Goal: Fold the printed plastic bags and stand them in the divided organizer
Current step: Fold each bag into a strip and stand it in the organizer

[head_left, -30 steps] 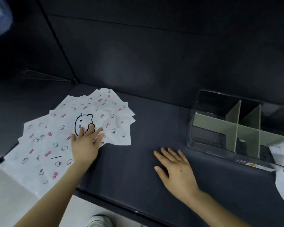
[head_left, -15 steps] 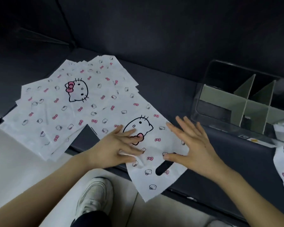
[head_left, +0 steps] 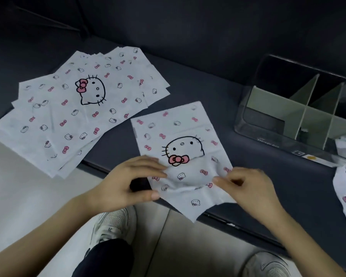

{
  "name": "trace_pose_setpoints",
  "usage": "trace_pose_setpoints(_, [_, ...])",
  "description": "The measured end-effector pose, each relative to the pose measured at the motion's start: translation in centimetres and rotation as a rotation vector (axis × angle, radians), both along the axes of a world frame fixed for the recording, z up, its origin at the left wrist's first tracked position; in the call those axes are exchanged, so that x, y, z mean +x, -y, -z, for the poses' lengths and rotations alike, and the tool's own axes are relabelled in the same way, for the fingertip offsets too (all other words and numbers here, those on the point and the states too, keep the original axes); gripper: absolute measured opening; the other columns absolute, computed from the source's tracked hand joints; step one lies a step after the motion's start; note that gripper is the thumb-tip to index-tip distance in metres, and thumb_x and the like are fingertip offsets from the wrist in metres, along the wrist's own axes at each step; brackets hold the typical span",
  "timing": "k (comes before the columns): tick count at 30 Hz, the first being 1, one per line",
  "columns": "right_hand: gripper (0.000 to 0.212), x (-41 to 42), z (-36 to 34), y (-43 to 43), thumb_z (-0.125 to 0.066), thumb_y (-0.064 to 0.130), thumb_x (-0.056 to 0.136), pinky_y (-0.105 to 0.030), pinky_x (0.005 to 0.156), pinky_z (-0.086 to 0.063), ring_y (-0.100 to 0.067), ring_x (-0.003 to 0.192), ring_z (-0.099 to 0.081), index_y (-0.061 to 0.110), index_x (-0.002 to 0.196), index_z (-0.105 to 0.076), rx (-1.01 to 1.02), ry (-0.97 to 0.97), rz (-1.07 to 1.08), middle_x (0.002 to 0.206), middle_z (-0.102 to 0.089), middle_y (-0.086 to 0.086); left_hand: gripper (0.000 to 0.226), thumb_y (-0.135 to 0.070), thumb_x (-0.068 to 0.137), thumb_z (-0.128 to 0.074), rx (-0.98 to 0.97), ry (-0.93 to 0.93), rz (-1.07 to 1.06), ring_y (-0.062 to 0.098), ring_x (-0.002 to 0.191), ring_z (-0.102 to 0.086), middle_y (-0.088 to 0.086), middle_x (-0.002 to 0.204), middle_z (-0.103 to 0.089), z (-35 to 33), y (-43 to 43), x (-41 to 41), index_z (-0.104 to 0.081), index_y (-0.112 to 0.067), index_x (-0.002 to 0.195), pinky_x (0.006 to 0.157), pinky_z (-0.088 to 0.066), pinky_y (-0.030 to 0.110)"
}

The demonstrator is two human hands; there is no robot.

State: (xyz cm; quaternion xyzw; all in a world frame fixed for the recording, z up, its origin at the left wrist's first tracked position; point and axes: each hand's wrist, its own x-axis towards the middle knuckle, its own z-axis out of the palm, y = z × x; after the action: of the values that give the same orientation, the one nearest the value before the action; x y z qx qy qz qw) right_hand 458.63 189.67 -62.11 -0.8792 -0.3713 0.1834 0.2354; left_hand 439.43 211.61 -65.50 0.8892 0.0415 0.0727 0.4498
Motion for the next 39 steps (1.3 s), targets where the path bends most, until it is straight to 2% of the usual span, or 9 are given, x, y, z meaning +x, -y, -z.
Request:
trace_pose_setpoints(4, [0.059, 1.8, -4.3, -0.7, -0.075, 0.041, 0.074, -0.022, 0.047, -0.021, -0.016, 0.052, -0.027, -0.011, 0.064, -0.051, -0.069, -0.655, 0.076, 0.059, -0.030, -0.008, 0.055, -0.046, 0.078, -0.071, -0.207, -0.085, -0.001, 0.008, 0.126, -0.050, -0.013, 0.130, -0.059, -1.2, 0.7, -0.4, -0.060, -0.027, 0.128, 0.105, -0.035, 0.019])
trace_pose_setpoints(9, [0.035, 3.6, -6.3, -4.1, -0.069, 0.044, 0.062, -0.023, 0.054, -0.044, -0.019, 0.059, -0.055, 0.009, 0.065, -0.072, -0.044, -0.839, 0.170, 0.073, -0.063, -0.013, 0.015, -0.021, 0.087, -0.070, -0.253, -0.057, -0.366, 0.000, 0.095, -0.066, -0.017, 0.098, -0.072, -0.9, 1.5, 1.5, -0.068, -0.026, 0.102, 0.087, -0.048, 0.019])
trace_pose_setpoints(11, [0.048, 4.8, -6.1, -4.4, -0.059, 0.058, 0.063, -0.028, 0.063, -0.049, -0.020, 0.072, -0.064, 0.017, 0.084, -0.076, 0.007, -0.818, 0.260, 0.083, -0.071, -0.007, 0.017, -0.008, 0.089, -0.064, -0.287, -0.054, -0.544, -0.003, 0.078, -0.067, -0.015, 0.082, -0.074, -0.8, 1.5, 2.5, -0.067, -0.024, 0.091, 0.076, -0.047, 0.014])
trace_pose_setpoints(16, [0.063, 3.8, -4.6, -1.1, -0.047, 0.069, 0.070, -0.039, 0.069, -0.056, -0.023, 0.087, -0.072, 0.029, 0.116, -0.058, 0.285, -0.893, 0.502, 0.094, -0.075, -0.003, 0.019, -0.015, 0.087, -0.067, -0.148, -0.154, -0.700, -0.004, 0.073, -0.063, -0.020, 0.067, -0.069, -0.5, 1.2, 4.0, -0.059, -0.028, 0.099, 0.064, -0.040, 0.005])
trace_pose_setpoints(21, [0.084, 0.1, -0.4, 0.2, -0.077, 0.022, 0.078, -0.041, 0.085, -0.055, -0.015, 0.087, -0.070, 0.028, 0.146, -0.027, 0.278, -0.676, 0.562, 0.082, -0.075, 0.004, 0.032, -0.011, 0.088, -0.063, 0.098, -0.226, -0.724, 0.012, 0.064, -0.059, -0.005, 0.065, -0.064, -0.2, 1.8, 4.5, -0.056, -0.016, 0.119, 0.057, -0.038, 0.013])
trace_pose_setpoints(27, [0.070, -0.5, 1.8, -0.1, -0.072, 0.008, 0.077, -0.023, 0.071, -0.047, -0.004, 0.069, -0.064, 0.030, 0.136, -0.041, 0.195, -0.393, 0.488, 0.065, -0.066, 0.002, 0.038, -0.023, 0.074, -0.054, 0.674, -0.035, -0.572, 0.035, 0.089, -0.058, 0.012, 0.102, -0.061, 0.6, 2.9, 3.6, -0.067, -0.009, 0.108, 0.084, -0.043, 0.045])
trace_pose_setpoints(29, [0.070, -0.4, 1.9, 0.3, -0.072, 0.008, 0.078, -0.021, 0.073, -0.046, -0.004, 0.069, -0.063, 0.031, 0.137, -0.041, 0.178, -0.378, 0.454, 0.068, -0.066, 0.002, 0.039, -0.031, 0.083, -0.051, 0.687, 0.013, -0.366, 0.037, 0.114, -0.053, 0.015, 0.124, -0.058, 1.2, 3.0, 3.6, -0.068, -0.013, 0.112, 0.106, -0.032, 0.050])
trace_pose_setpoints(32, [0.068, -0.2, 1.8, 0.5, -0.071, 0.008, 0.079, -0.017, 0.071, -0.045, -0.003, 0.070, -0.062, 0.032, 0.136, -0.042, 0.168, -0.385, 0.422, 0.071, -0.066, 0.002, 0.046, -0.040, 0.094, -0.043, 0.699, -0.033, -0.109, 0.036, 0.139, -0.034, 0.014, 0.148, -0.041, 2.4, 3.3, 3.8, -0.060, -0.018, 0.130, 0.114, -0.024, 0.049])
trace_pose_setpoints(39, [0.059, 0.3, 1.2, -0.1, -0.067, 0.009, 0.083, -0.009, 0.059, -0.036, -0.001, 0.061, -0.056, 0.025, 0.136, -0.045, 0.026, -0.133, 0.297, 0.076, -0.057, 0.009, 0.056, -0.049, 0.100, -0.024, 0.723, -0.176, -0.099, 0.036, 0.143, -0.023, 0.014, 0.154, -0.031, 3.3, 5.2, 4.1, -0.043, -0.020, 0.144, 0.115, -0.018, 0.048])
